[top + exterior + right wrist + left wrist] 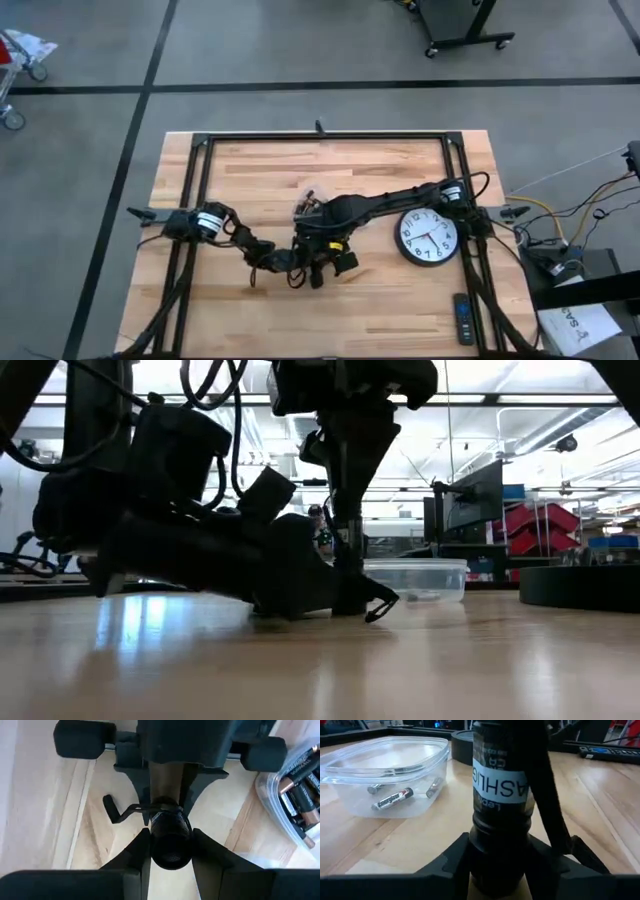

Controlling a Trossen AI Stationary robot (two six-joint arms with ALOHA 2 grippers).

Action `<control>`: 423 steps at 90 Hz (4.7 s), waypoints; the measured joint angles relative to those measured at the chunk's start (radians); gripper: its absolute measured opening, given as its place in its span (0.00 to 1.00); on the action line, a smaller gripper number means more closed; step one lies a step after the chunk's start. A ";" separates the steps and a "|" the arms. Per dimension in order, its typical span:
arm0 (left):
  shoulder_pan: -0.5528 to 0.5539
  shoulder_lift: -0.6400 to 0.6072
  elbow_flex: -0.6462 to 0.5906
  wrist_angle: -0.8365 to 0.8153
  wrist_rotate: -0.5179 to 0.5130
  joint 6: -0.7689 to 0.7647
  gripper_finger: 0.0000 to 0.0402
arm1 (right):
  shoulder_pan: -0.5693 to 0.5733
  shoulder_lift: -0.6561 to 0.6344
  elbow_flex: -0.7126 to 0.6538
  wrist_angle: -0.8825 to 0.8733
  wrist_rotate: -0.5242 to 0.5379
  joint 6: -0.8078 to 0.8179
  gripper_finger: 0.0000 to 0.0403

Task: Insert battery
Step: Close the black flashlight cover

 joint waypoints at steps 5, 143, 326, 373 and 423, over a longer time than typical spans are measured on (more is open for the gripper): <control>0.000 0.000 0.000 -0.004 -0.003 -0.004 0.30 | 0.000 0.000 0.000 0.000 0.001 0.030 0.22; -0.032 0.026 0.004 0.248 -0.096 0.135 0.30 | 0.001 0.000 -0.006 0.006 0.014 0.277 0.21; -0.056 0.048 0.032 0.318 -0.172 0.194 0.23 | 0.000 0.000 -0.008 0.028 0.022 0.634 0.22; -0.054 0.046 0.029 0.318 -0.193 0.195 0.23 | 0.000 0.010 -0.011 0.012 0.019 0.446 0.35; -0.054 0.046 0.029 0.312 -0.182 0.194 0.23 | 0.000 -0.042 -0.002 -0.062 0.044 0.071 0.49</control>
